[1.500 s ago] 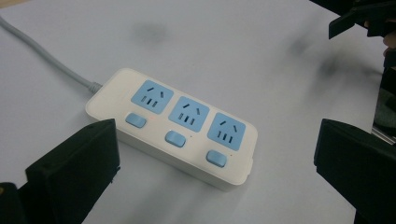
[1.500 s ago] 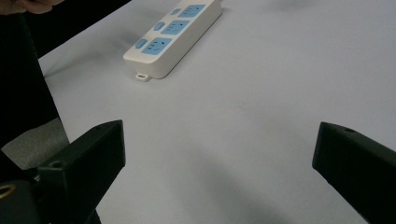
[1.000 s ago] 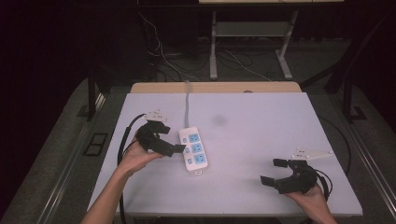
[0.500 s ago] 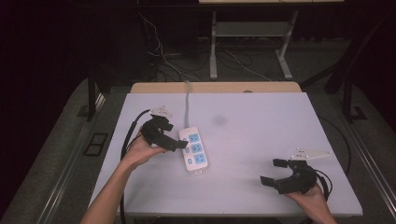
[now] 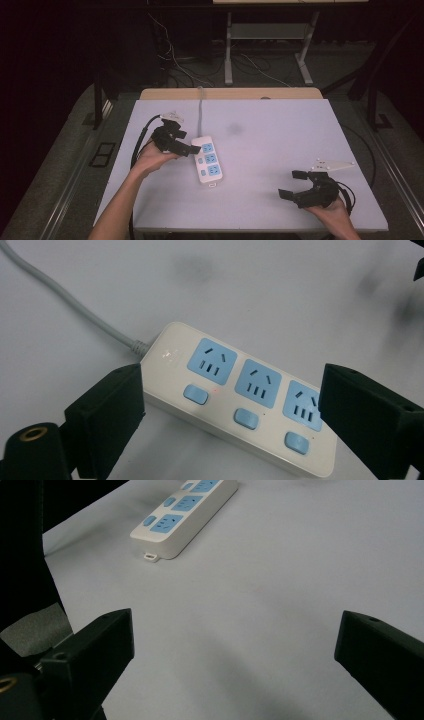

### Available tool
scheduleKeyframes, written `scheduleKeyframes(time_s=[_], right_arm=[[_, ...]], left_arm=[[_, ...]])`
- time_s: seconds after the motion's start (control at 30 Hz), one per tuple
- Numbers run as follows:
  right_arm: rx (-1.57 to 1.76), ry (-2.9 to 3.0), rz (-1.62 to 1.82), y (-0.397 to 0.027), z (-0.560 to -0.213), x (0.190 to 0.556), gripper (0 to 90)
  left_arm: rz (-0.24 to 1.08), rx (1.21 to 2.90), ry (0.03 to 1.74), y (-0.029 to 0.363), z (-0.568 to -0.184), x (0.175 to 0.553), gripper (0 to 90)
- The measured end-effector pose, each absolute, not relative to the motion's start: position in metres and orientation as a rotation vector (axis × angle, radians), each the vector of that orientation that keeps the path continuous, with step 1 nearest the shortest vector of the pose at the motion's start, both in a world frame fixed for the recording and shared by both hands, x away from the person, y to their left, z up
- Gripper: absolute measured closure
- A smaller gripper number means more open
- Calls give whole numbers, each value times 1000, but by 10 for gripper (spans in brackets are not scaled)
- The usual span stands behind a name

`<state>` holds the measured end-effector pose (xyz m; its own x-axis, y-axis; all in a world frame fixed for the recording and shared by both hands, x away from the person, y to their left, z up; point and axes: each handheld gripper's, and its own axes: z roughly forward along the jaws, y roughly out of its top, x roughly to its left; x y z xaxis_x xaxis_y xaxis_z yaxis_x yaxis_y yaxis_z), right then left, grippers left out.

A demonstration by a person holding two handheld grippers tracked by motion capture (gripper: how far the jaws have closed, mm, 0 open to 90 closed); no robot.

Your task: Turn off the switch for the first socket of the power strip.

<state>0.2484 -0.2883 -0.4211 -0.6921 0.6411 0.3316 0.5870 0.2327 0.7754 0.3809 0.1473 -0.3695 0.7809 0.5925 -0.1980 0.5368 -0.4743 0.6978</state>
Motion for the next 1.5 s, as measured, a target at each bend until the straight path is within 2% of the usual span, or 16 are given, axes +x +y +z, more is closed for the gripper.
scheduleKeyframes(time_s=[0.37, 0.57, 0.83, 1.1, 1.3, 1.5], right_arm=[[1205, 2424, 1480, -288, -421, 248, 24], [1205, 2425, 1478, -288, -421, 248, 24], [1204, 2427, 1477, -288, -422, 248, 23], [1205, 2431, 1472, -288, -422, 248, 24], [1205, 2434, 1471, -288, -422, 248, 24], [1203, 2435, 1468, -288, -422, 248, 24]], left_arm=[[92, 2164, 846, 148, -375, 387, 228], [106, 2154, 851, 149, -378, 391, 371], [82, 2147, 863, 150, -383, 396, 639], [62, 2149, 873, 148, -390, 401, 809], [60, 2156, 882, 146, -395, 404, 886], [60, 2169, 885, 144, -399, 407, 888]])
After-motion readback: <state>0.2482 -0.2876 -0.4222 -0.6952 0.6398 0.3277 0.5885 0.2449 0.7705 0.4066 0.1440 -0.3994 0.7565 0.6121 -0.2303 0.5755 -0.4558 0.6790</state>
